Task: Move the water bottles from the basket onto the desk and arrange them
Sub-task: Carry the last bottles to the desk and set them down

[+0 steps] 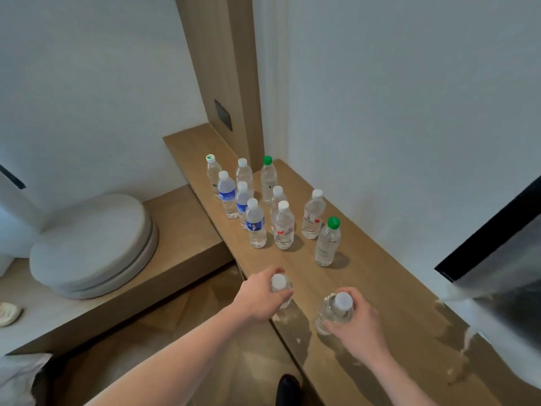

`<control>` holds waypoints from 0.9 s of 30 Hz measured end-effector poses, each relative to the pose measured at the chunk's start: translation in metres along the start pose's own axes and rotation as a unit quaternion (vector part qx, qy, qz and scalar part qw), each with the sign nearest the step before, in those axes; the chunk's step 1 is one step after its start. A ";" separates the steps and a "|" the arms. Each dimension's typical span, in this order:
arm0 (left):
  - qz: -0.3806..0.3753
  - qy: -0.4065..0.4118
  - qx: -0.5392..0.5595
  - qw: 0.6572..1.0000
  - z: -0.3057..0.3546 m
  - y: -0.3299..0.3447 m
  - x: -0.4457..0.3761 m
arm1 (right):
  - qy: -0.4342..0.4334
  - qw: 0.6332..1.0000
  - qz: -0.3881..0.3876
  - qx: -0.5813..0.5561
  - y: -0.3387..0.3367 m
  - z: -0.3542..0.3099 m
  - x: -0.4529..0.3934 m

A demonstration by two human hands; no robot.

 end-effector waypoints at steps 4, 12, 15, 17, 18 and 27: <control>-0.014 -0.009 -0.058 0.998 0.010 0.007 -0.048 | 0.011 1.000 0.020 0.012 0.003 0.006 -0.035; -0.059 0.005 -0.138 0.989 0.028 0.021 -0.107 | 0.054 0.998 0.016 0.025 0.016 0.010 -0.066; -0.070 0.014 -0.153 0.986 0.035 0.020 -0.120 | 0.074 0.997 0.020 0.022 0.019 0.011 -0.069; -0.080 0.028 -0.151 0.985 0.040 0.018 -0.124 | 0.086 0.996 0.021 0.016 0.020 0.010 -0.073; -0.084 0.040 -0.156 0.983 0.042 0.016 -0.126 | 0.089 0.996 0.023 0.011 0.020 0.011 -0.075; -0.137 0.142 -0.216 0.956 0.040 -0.002 -0.132 | 0.139 0.988 0.065 -0.008 0.020 -0.008 -0.072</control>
Point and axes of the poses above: each hand's wrist, its own x-axis away from the middle knuckle, its own y-axis out of the palm, z = x × y, the point moved 7 cm from there along -x, towards the middle knuckle, and after that the axes turned 4 degrees about -y, right-handed, at the moved point
